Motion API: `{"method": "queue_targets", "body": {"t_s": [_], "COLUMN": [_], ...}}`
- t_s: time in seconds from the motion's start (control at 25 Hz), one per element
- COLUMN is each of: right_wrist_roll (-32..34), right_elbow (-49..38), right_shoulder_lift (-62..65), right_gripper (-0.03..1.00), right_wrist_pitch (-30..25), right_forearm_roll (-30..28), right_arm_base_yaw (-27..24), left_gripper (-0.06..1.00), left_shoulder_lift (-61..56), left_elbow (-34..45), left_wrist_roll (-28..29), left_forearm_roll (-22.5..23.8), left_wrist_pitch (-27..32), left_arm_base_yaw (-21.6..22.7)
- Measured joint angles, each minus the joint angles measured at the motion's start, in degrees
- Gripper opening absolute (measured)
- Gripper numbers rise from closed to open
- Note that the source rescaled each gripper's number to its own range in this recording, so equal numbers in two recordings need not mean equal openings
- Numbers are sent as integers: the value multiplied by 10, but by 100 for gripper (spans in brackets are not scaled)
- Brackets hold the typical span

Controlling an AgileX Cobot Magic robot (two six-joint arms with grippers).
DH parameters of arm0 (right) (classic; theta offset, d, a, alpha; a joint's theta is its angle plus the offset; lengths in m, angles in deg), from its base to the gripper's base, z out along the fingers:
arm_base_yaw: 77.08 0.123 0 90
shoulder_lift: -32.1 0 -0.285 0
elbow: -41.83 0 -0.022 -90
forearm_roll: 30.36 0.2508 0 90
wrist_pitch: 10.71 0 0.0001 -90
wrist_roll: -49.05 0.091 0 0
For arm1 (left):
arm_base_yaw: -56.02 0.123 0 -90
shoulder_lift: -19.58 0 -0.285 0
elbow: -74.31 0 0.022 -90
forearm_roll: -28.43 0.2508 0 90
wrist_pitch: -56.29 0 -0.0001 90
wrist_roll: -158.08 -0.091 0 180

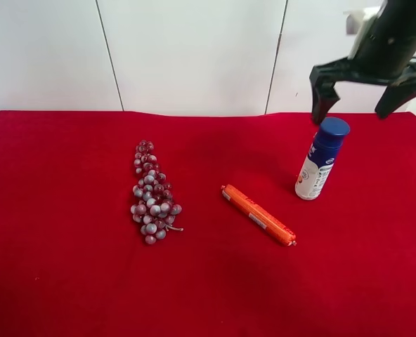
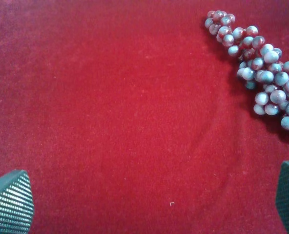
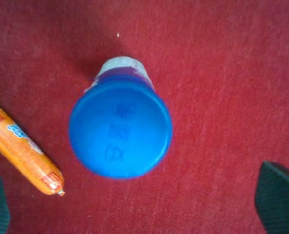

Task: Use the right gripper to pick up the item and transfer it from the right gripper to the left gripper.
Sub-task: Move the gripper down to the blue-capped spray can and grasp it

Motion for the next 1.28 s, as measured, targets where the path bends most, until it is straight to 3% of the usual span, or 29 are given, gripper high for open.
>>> {"method": "queue_targets", "body": {"t_s": [0.44, 1.04, 1.08, 1.16, 1.2, 1.24, 1.28], "right_wrist_roll": [0, -2, -2, -5, -7, -8, -9], "right_elbow": [0, 0, 0, 0, 0, 0, 0], "right_shoulder_lift": [-83, -97, -97, -97, -97, -97, -97], "right_gripper": [100, 98, 90, 61, 40, 3, 2], "right_wrist_pitch": [16, 40, 40, 40, 39, 39, 39], "right_forearm_roll": [1, 0, 0, 0, 0, 0, 2], "right_arm_base_yaw": [0, 0, 0, 0, 0, 0, 0], "left_gripper": [100, 100, 100, 100, 100, 100, 100], "left_shoulder_lift": [0, 0, 0, 0, 0, 0, 0], "left_elbow": [0, 0, 0, 0, 0, 0, 0], "left_wrist_roll": [0, 0, 0, 0, 0, 0, 0], "left_forearm_roll": [0, 0, 0, 0, 0, 0, 0], "left_wrist_pitch": [0, 0, 0, 0, 0, 0, 0], "left_arm_base_yaw": [0, 0, 0, 0, 0, 0, 0]}}
